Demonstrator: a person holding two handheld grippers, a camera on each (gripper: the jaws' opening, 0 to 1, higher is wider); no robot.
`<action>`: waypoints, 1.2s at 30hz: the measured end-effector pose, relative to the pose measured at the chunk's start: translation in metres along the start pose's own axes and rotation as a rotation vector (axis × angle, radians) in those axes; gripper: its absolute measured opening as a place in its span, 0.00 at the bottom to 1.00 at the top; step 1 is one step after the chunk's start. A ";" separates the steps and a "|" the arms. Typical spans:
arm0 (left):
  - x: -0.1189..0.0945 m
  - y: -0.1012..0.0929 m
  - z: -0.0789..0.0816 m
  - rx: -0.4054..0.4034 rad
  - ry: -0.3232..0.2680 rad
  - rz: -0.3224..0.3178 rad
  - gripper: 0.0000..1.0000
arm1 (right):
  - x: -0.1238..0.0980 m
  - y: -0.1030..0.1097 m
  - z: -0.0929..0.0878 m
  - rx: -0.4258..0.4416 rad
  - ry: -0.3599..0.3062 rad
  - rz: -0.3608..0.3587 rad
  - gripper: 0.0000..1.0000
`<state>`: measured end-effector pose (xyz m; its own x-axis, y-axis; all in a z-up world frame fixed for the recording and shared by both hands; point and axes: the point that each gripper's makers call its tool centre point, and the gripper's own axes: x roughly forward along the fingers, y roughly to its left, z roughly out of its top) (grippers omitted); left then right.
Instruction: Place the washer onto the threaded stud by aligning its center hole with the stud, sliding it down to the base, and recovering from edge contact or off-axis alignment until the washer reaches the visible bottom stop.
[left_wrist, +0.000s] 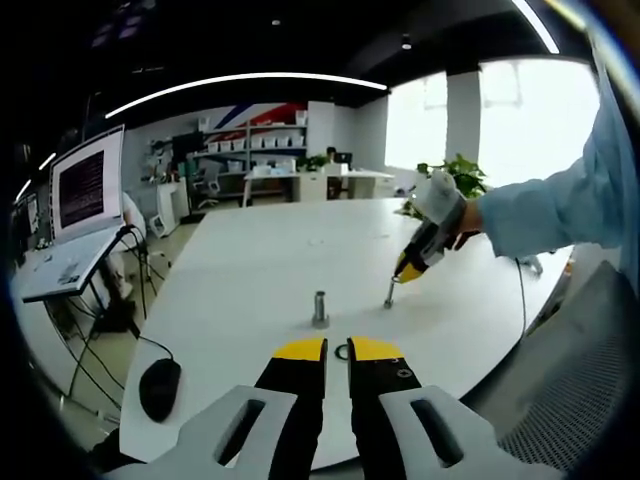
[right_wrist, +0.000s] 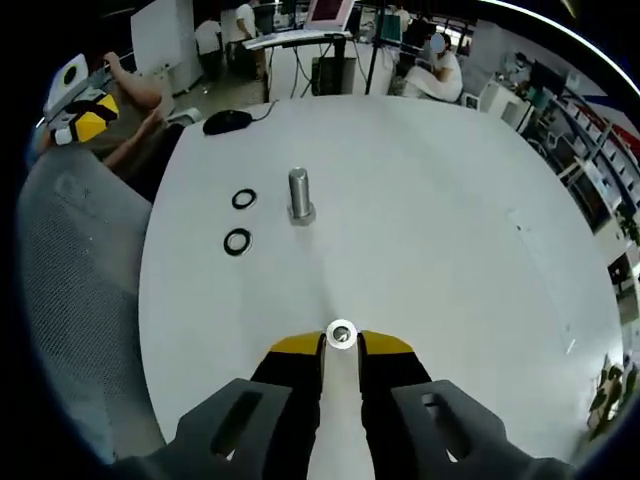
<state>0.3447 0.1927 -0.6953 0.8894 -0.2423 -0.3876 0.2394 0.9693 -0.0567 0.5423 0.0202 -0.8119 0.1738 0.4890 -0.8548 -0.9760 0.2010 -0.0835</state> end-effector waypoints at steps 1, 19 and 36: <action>0.000 0.000 0.000 0.000 0.000 0.000 0.06 | 0.003 -0.001 -0.001 0.000 0.006 0.001 0.15; 0.000 0.002 0.002 -0.005 -0.008 0.003 0.06 | 0.001 0.001 -0.005 0.033 0.010 0.014 0.18; -0.001 -0.005 0.002 0.015 -0.016 -0.009 0.06 | -0.123 0.007 0.009 0.192 -0.275 -0.178 0.19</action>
<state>0.3430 0.1879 -0.6926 0.8933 -0.2522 -0.3720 0.2534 0.9662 -0.0464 0.5148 -0.0310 -0.7024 0.3923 0.6369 -0.6637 -0.8898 0.4455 -0.0984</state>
